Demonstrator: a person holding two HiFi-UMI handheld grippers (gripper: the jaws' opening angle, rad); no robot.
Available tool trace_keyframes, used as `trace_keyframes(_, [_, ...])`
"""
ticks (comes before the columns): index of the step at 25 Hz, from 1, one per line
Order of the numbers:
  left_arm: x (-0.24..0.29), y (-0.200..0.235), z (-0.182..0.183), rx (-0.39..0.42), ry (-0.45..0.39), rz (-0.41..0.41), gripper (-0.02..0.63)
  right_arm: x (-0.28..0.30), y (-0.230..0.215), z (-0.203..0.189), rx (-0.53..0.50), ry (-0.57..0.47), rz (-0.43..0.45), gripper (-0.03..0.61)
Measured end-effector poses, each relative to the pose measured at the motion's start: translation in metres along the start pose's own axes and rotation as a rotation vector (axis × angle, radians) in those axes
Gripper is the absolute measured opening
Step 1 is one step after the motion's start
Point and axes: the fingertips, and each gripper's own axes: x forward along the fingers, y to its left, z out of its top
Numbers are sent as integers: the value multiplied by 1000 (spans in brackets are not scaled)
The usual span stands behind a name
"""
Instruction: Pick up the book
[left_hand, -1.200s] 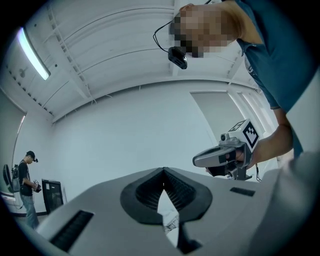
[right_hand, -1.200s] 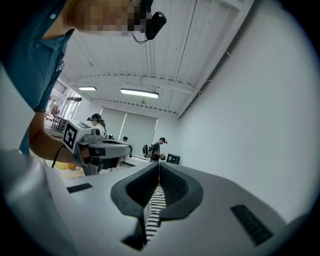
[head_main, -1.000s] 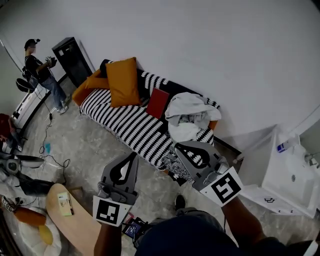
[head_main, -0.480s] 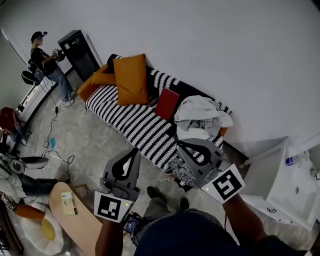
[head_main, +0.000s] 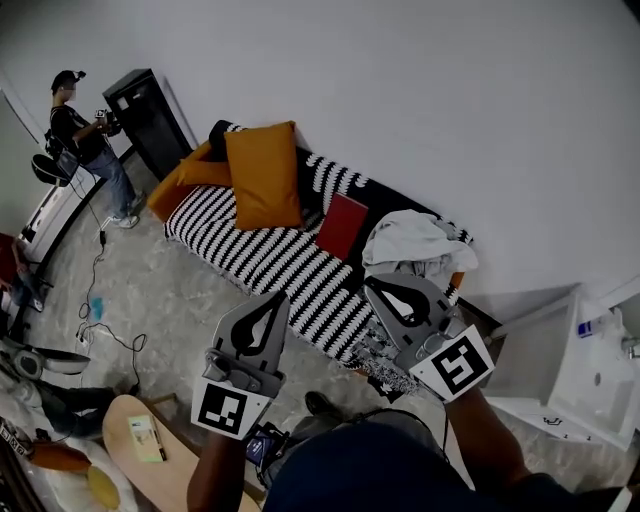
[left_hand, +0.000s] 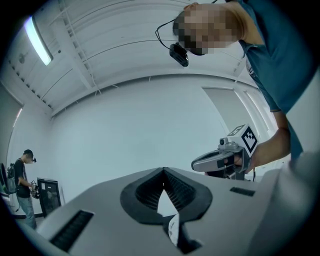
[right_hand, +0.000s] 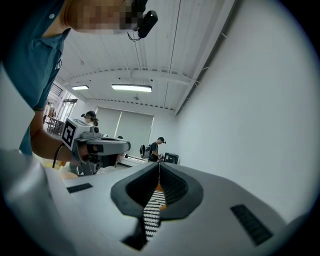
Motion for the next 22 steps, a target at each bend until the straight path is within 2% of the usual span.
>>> trace_keyframes(4, [4, 28, -9, 4, -7, -30, 5, 30, -10, -9, -28, 7, -34, 14])
trace_keyframes(10, [14, 54, -26, -32, 6, -48, 5, 68, -26, -35, 14, 45, -44, 14])
trace_keyframes(22, [86, 108, -80, -55, 126, -53, 5, 151, -124, -177, 227, 180, -100, 14])
